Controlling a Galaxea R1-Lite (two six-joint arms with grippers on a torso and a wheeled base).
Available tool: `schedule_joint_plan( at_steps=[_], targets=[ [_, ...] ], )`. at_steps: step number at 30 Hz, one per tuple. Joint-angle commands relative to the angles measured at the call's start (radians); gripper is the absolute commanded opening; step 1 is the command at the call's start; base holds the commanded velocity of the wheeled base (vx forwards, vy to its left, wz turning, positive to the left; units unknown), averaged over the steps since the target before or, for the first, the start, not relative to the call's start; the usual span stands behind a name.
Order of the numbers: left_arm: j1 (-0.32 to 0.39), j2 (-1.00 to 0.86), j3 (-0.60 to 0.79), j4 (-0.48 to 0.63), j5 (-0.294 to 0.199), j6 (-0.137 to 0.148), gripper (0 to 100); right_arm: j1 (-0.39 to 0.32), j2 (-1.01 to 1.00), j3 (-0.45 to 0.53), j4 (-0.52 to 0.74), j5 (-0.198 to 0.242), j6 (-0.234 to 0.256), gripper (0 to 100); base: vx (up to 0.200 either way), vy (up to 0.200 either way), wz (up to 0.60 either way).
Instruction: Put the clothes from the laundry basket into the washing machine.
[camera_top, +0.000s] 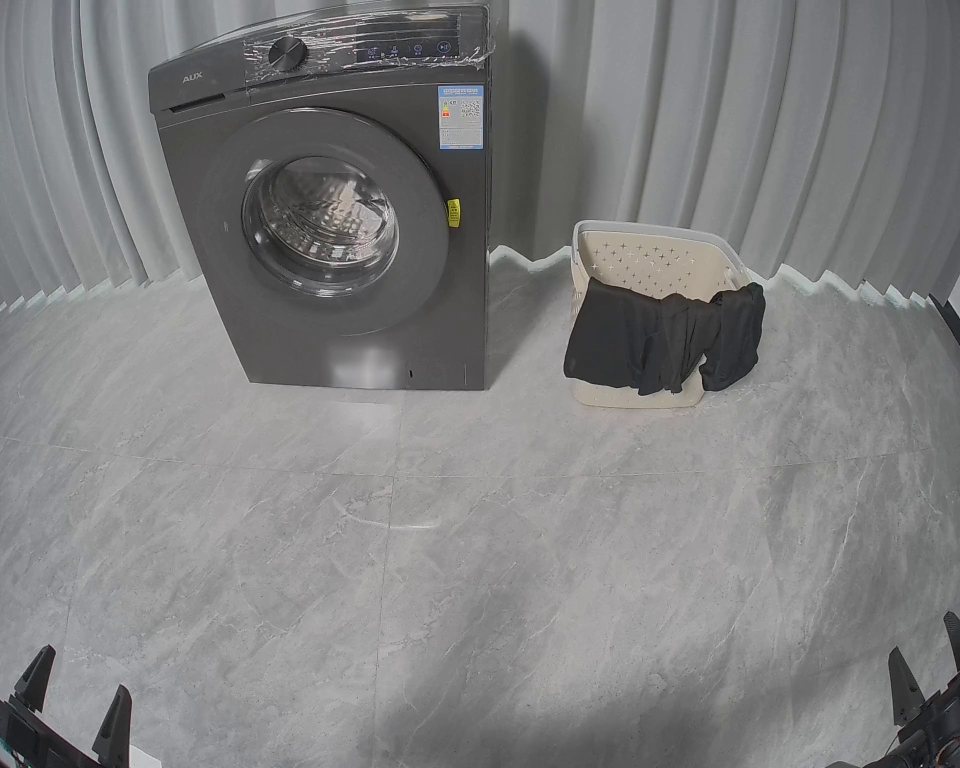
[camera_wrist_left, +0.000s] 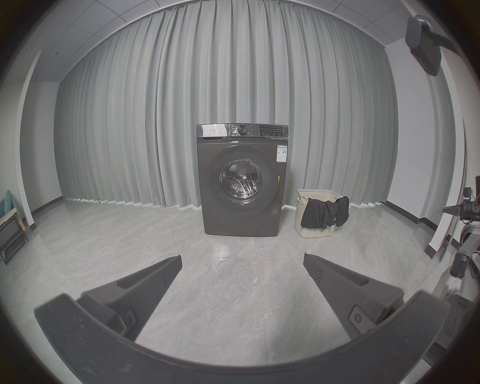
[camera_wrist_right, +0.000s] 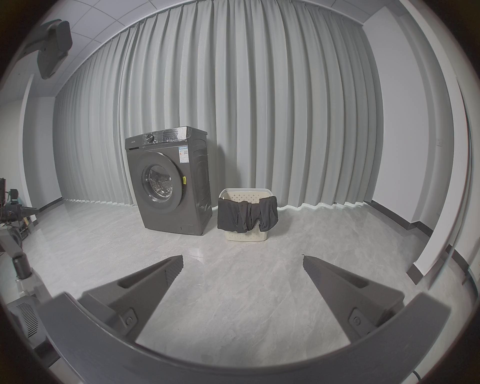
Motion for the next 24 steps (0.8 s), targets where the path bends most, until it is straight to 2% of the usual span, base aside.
schedule_joint_plan(
  at_steps=[1,3,24],
  targets=[
    [0.0,-0.018,0.018,0.001,0.001,-0.004,100,0.0,-0.016,0.015,0.0,0.0,-0.001,100,0.0,0.0,0.0],
    [0.0,-0.018,0.018,-0.001,0.004,-0.008,100,0.0,-0.016,0.015,0.0,0.0,0.0,100,0.0,0.0,0.0],
    [0.0,-0.018,0.016,-0.001,0.007,-0.01,100,0.0,-0.016,0.015,0.0,0.0,-0.001,100,0.2,0.0,0.0]
  ],
)
